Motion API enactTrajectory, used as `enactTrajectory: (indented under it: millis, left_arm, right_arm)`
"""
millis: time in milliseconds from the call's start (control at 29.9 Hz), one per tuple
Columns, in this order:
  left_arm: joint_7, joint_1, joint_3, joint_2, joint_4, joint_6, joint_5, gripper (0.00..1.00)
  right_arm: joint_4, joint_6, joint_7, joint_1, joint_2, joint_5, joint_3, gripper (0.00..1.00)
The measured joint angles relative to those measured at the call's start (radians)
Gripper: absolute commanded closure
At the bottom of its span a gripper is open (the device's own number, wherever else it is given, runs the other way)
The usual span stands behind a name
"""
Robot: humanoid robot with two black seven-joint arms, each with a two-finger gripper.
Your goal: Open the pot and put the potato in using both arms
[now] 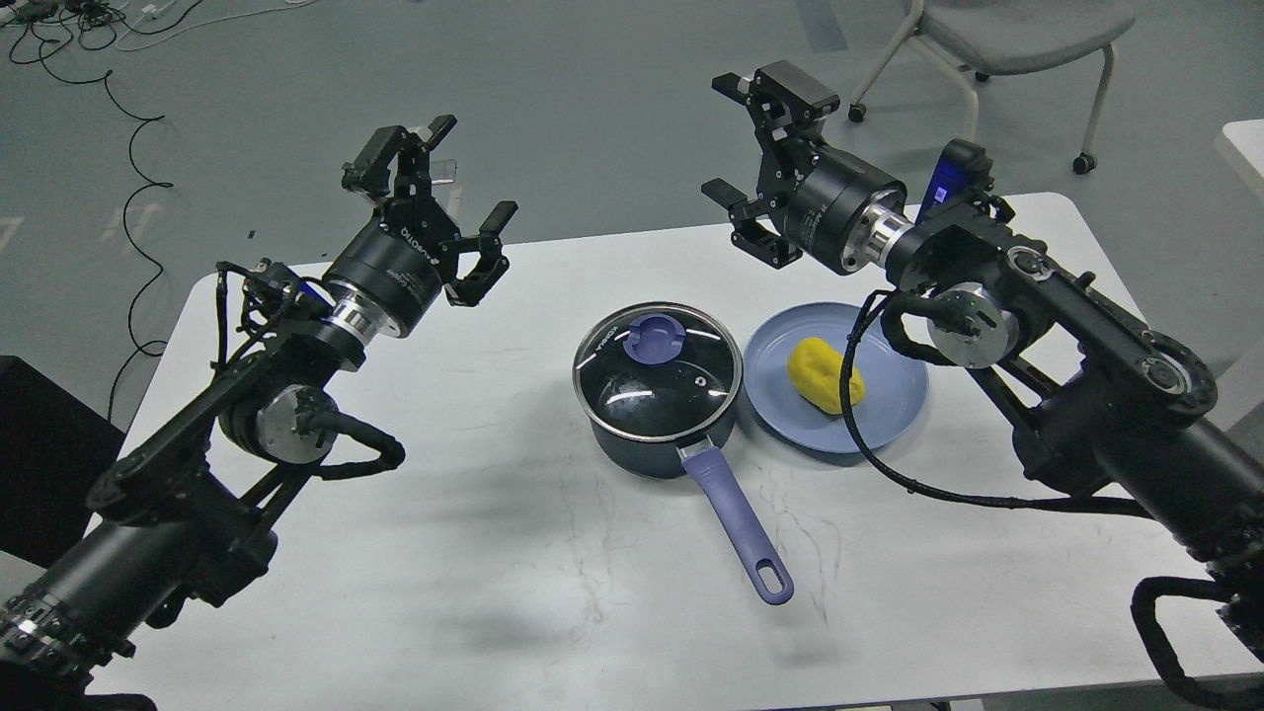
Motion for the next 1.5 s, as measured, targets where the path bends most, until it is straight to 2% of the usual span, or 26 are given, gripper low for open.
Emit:
enactTrajectory:
  millis: [200, 368, 568, 1169, 1504]
  left_arm:
    - [0.0, -0.015, 0.012, -0.004, 0.086, 0.013, 0.002, 0.02]
    - [0.019, -0.033, 0.018, -0.021, 0.145, 0.015, 0.002, 0.02]
    - [0.037, -0.035, 0.019, -0.038, 0.149, 0.016, 0.015, 0.02]
    - [0.036, -0.03, 0.003, -0.057, 0.145, 0.007, 0.07, 0.02]
    - [0.002, -0.029, -0.005, -0.065, 0.135, 0.01, 0.072, 0.02]
  right_arm:
    - [-0.037, -0.01, -0.002, 0.003, -0.001, -0.034, -0.002, 0.0]
    - [-0.051, -0.015, -0.002, 0.003, 0.01, -0.047, -0.001, 0.0]
    - [-0.06, -0.036, -0.002, 0.011, 0.018, -0.048, -0.001, 0.0]
    - [-0.06, -0.031, -0.002, 0.015, 0.017, -0.037, -0.018, 0.0]
    - [-0.059, -0.027, -0.002, 0.013, 0.019, -0.037, -0.018, 0.0]
